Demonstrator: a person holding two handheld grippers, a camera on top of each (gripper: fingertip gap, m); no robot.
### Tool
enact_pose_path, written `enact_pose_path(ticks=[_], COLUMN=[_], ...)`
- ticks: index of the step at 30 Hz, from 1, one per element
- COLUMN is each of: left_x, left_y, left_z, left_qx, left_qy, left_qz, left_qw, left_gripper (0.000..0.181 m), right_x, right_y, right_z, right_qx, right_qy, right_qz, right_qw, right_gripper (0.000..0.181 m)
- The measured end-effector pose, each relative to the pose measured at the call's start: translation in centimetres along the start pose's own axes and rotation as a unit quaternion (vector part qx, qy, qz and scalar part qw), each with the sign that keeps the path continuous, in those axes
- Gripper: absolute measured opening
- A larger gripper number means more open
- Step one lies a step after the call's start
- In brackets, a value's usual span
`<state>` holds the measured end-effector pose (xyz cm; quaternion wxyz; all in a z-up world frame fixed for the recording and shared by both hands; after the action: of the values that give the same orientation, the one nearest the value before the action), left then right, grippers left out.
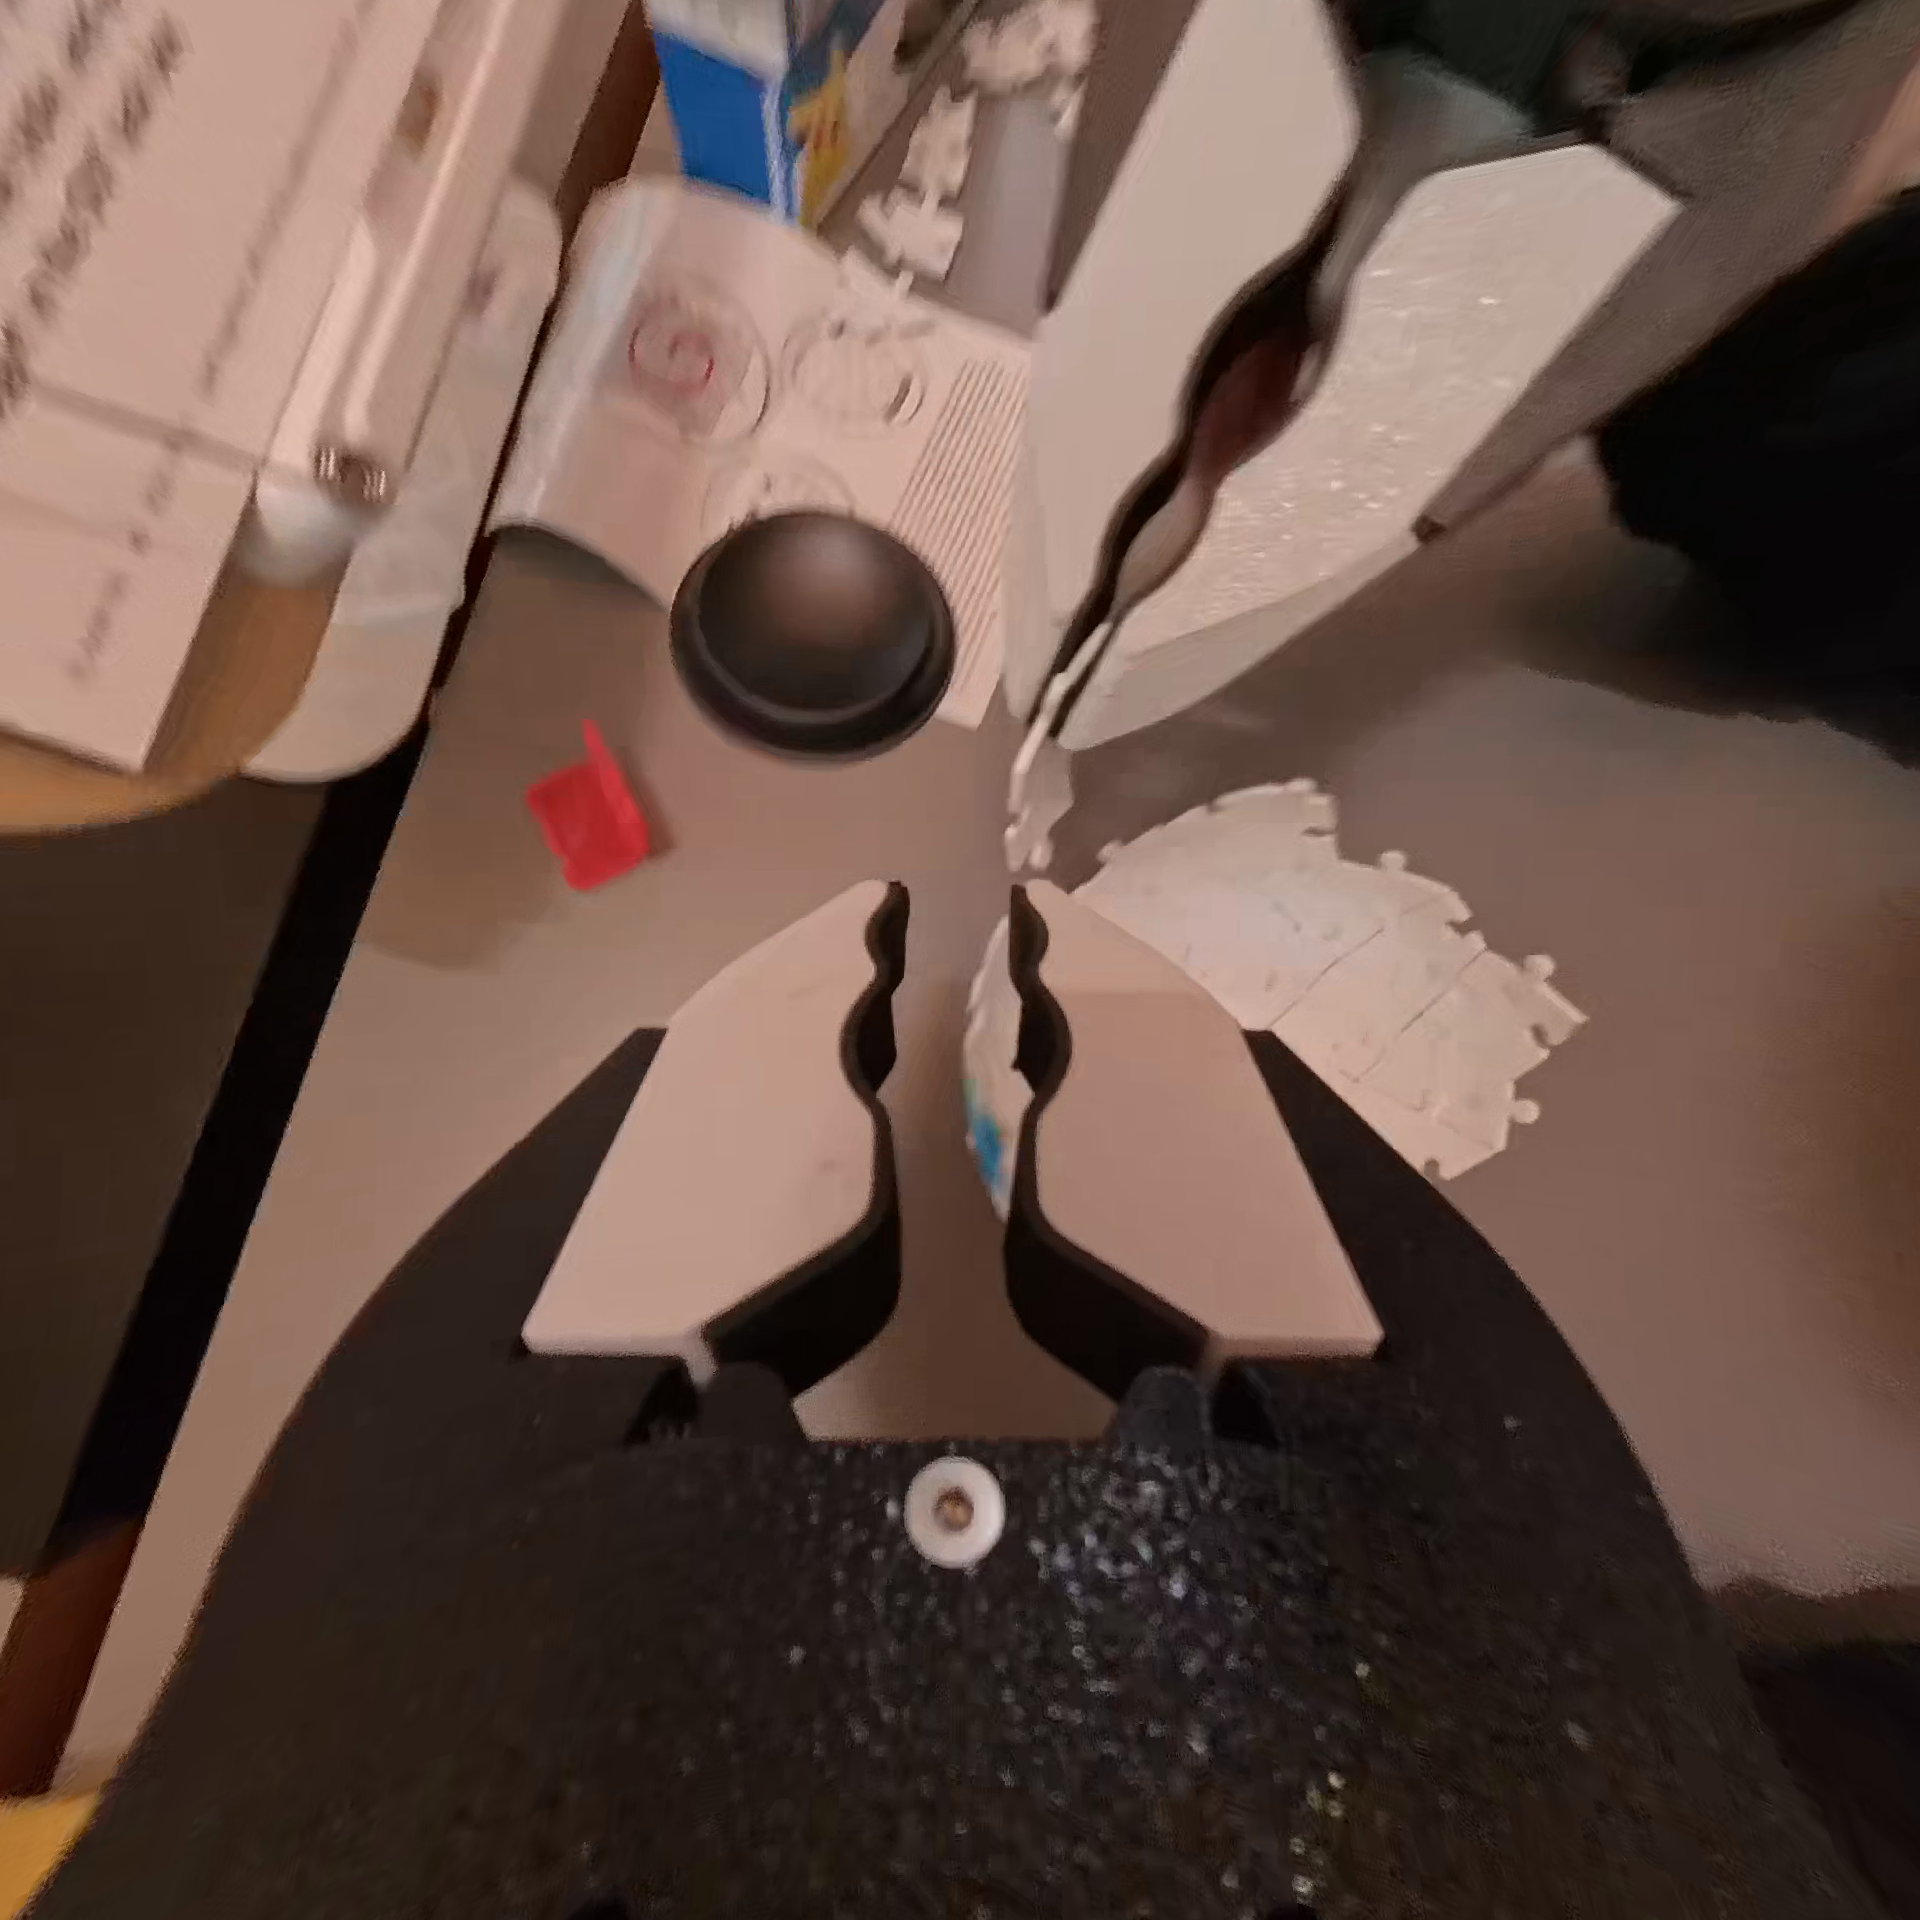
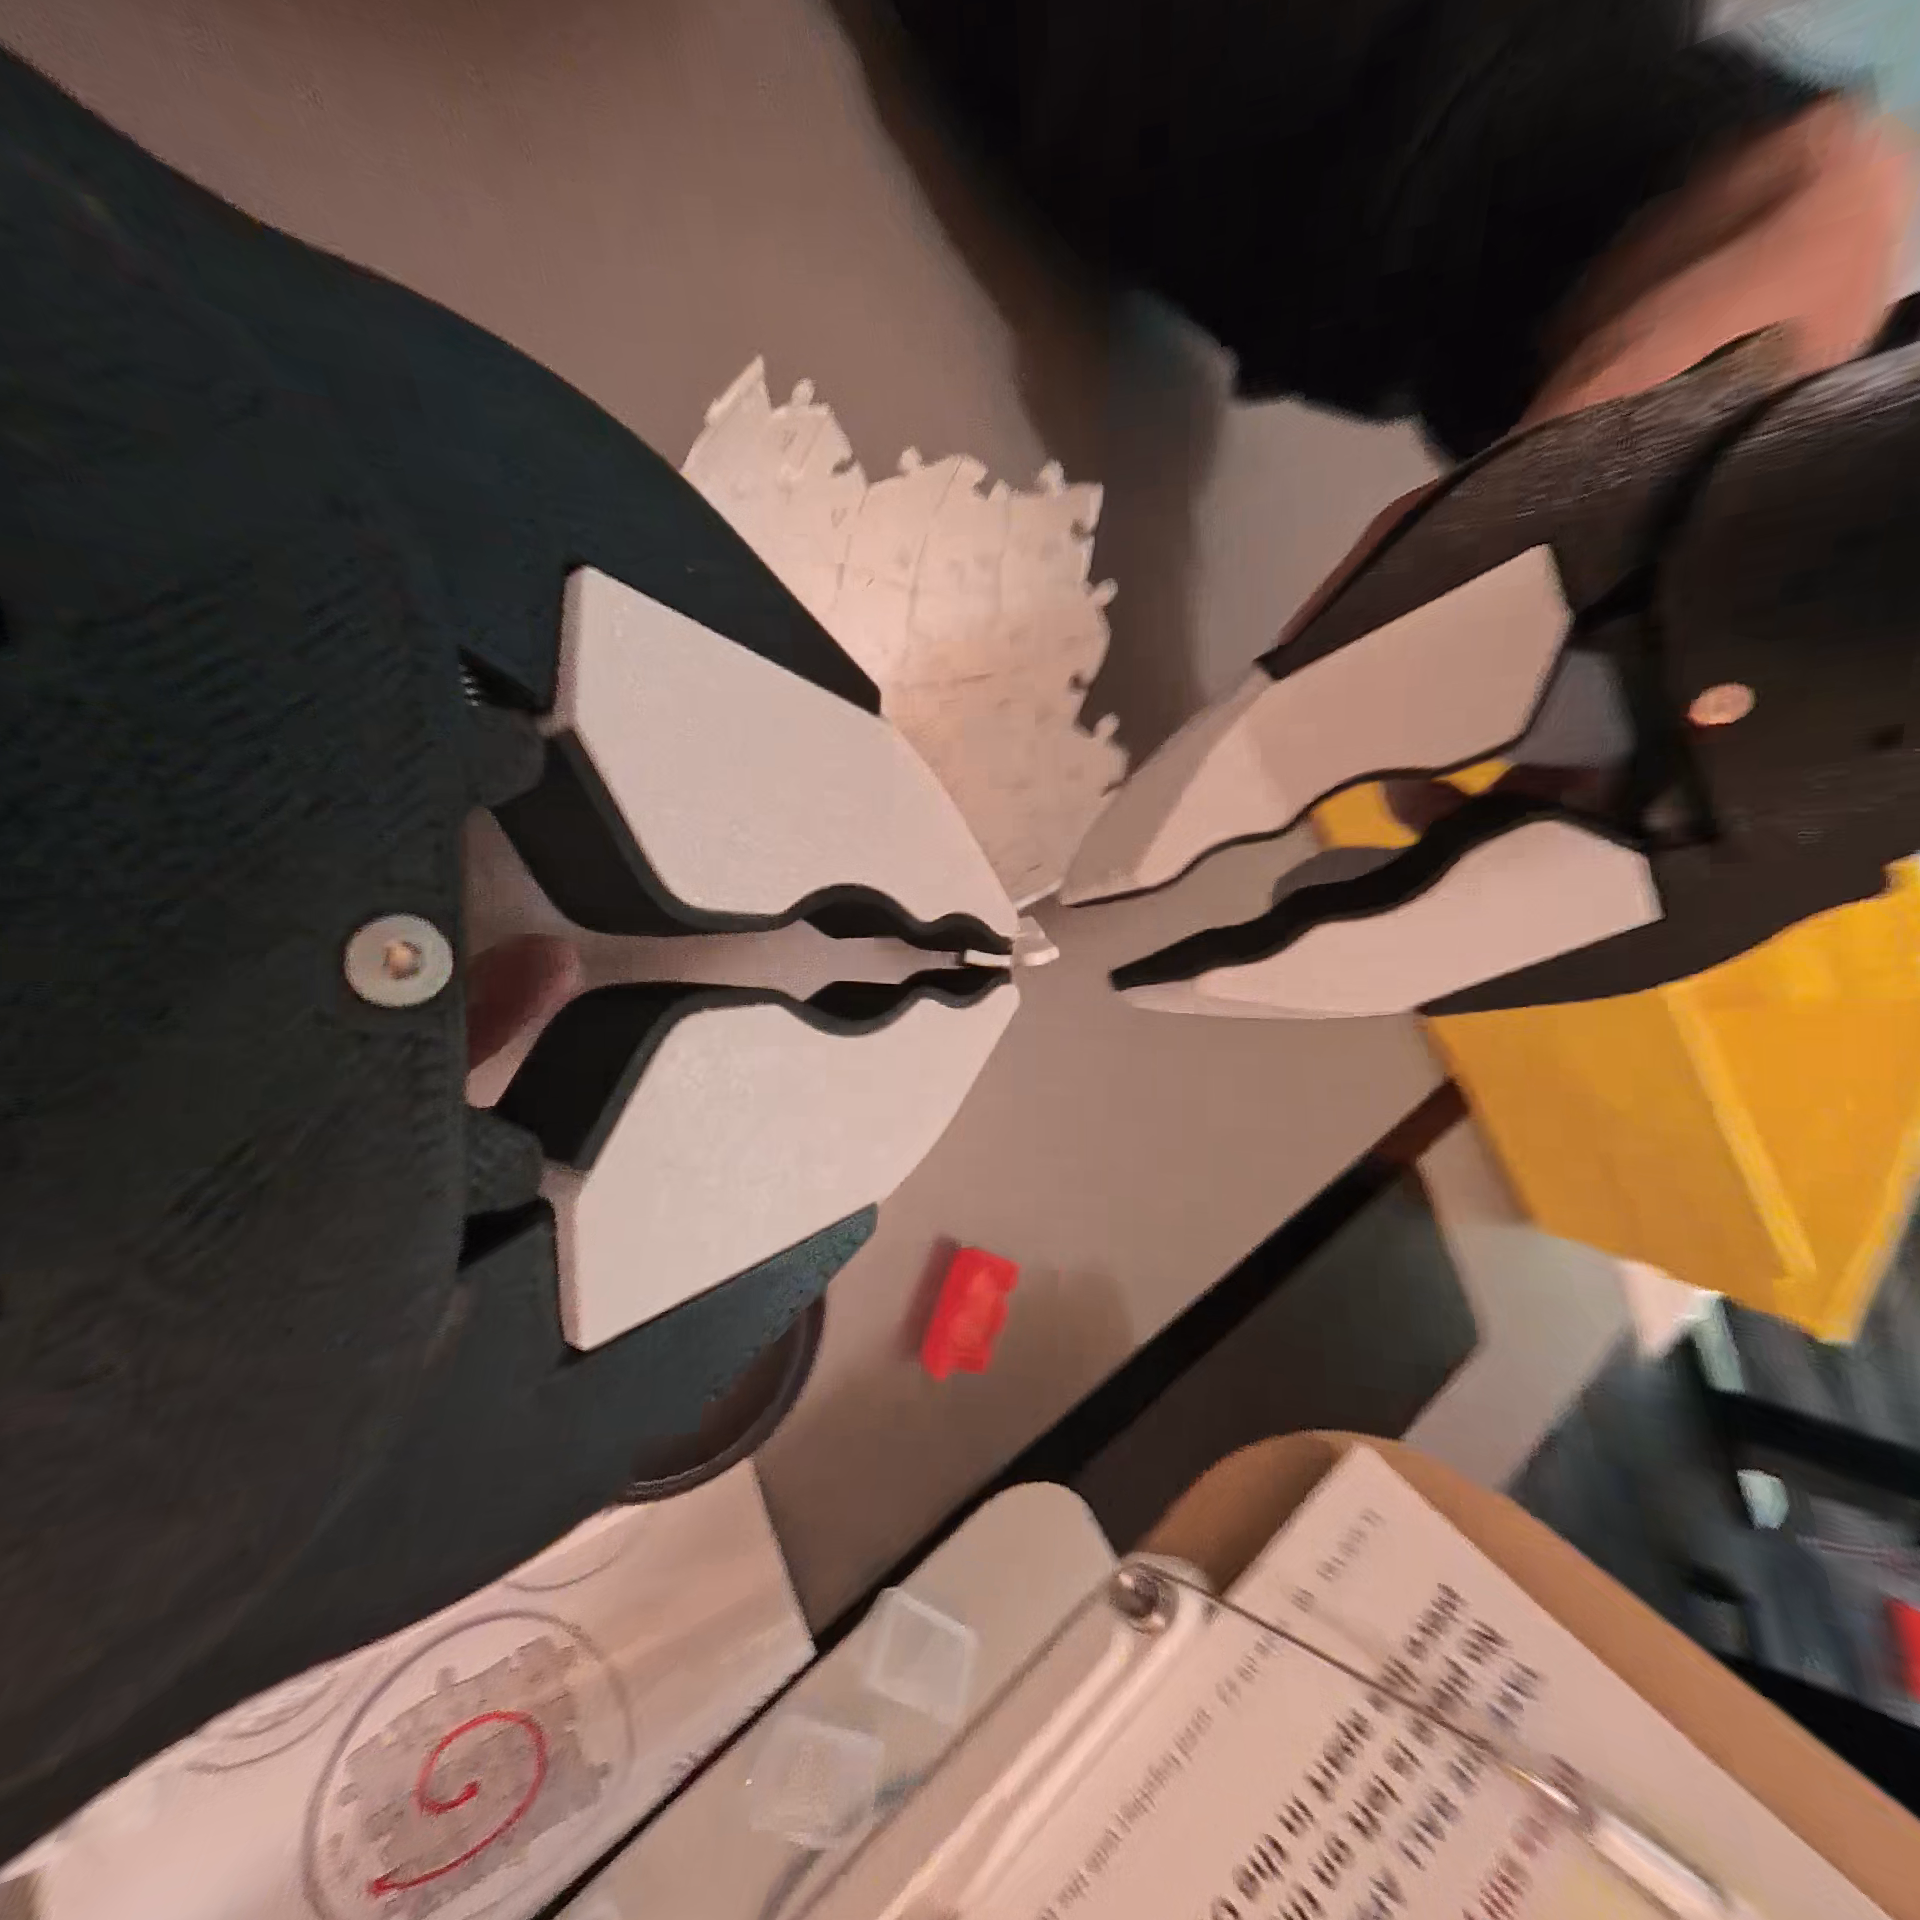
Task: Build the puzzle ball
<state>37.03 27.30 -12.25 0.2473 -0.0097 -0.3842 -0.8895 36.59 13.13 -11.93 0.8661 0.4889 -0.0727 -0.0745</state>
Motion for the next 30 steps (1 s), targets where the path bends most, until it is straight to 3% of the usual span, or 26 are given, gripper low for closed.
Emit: enact_pose_path(ticks=[1, 6, 9, 13, 16, 18, 22, 25, 30], left_x=[0.5, 2.2, 2.4, 2.0, 1.8, 1.8, 1.8, 2.0, 2.0], left_y=[0.4, 1.2, 1.1, 0.6, 0.4, 0.4, 0.4, 0.5, 0.6], left_z=[0.2, 0.2, -0.1, -0.7, -0.9, -0.8, -0.4, -0.2, 0.2], left_qx=[0.014, 0.040, 0.039, 0.021, 0.011, 0.014, 0.024, 0.031, 0.035], left_qy=[-0.008, -0.050, -0.059, -0.073, -0.062, -0.060, -0.064, -0.065, -0.062], left_qz=[-0.014, -0.063, -0.083, -0.073, -0.082, -0.085, -0.094, -0.099, -0.083], left_qw=[1.000, 0.996, 0.994, 0.994, 0.995, 0.994, 0.993, 0.992, 0.994], left_gripper=[0.018, 0.015, 0.003, 0.002, 0.002, 0.002, 0.002, 0.002, 0.003], right_x=[0.0, -0.3, -0.5, -0.9, -0.9, -0.6, -0.5, -0.1, 0.0], right_y=[0.4, 1.0, 0.7, 0.3, 0.2, 0.2, 0.7, 1.3, 2.0], right_z=[0.5, 1.5, 1.2, 0.8, 0.6, 0.4, 0.4, 0.4, 0.2], right_qx=[0.030, 0.094, 0.076, 0.042, 0.021, 0.020, 0.016, 0.004, -0.007], right_qy=[0.012, 0.059, 0.063, 0.068, 0.073, 0.079, 0.102, 0.099, 0.109], right_qz=[0.000, -0.017, 0.012, 0.070, 0.090, 0.092, 0.112, 0.116, 0.123], right_qw=[0.999, 0.994, 0.995, 0.994, 0.993, 0.992, 0.988, 0.988, 0.986], right_gripper=[0.003, 0.003, 0.003, 0.006, 0.018, 0.007, 0.007, 0.021, 0.003])
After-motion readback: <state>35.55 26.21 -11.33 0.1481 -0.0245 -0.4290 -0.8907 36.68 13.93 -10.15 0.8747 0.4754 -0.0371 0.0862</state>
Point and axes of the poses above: each gripper's, where its closed fingertips meet, z back along the fingers, y out of its top, x = y × z across the jaws, the point moved 8 cm from there along z, back along the fingers, and after that the axes turned 8 degrees about z, right-handed, at the moved point
